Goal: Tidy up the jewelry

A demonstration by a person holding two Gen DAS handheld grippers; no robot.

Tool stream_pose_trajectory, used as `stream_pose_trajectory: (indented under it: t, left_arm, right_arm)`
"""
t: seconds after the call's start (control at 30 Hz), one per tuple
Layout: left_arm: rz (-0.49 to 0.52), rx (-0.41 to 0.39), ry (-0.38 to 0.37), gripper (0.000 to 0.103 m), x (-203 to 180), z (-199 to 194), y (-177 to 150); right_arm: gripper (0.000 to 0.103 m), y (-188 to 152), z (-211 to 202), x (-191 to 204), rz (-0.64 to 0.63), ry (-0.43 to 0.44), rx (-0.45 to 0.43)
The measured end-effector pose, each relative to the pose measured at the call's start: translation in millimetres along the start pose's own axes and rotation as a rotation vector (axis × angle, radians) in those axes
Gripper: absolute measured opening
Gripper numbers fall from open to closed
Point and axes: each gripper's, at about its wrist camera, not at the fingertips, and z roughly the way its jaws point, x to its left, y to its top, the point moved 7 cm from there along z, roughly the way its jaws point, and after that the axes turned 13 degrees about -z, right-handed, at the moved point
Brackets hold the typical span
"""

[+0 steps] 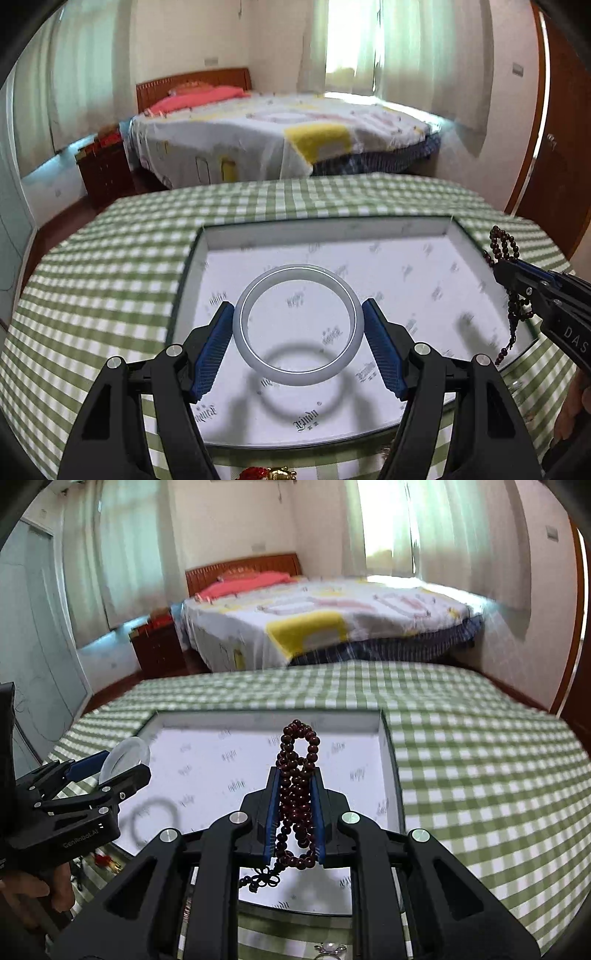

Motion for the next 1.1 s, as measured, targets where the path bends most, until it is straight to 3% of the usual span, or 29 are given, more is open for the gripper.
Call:
stream_pose_trajectory:
  t: [0.23, 0.5, 0.77, 1.1]
  left_arm:
    - [0.002, 0.064, 0.024, 0.068, 4.8, 21.8, -11.6]
    - [-0.019, 0.153, 0.015, 0.069, 8.3, 34.2, -26.4]
    - [-0.002, 0.138, 0.029, 0.073, 6.2, 32.3, -26.9]
    - [-0.023, 0.085, 0.032, 0.074, 13.9, 2.1, -23.2]
  right_arm:
    - [0.016, -21.4, 28.7, -3.7, 0.01, 0.016, 0.094]
    - [0.019, -30.5, 38.2, -6.6, 0.021, 0.016, 0.132]
    - [0.042, -30.8, 36.5, -5.7, 0.012, 0.002, 0.128]
    - [0.043, -31.7, 6.7, -3.3, 0.015, -0.028, 0.092]
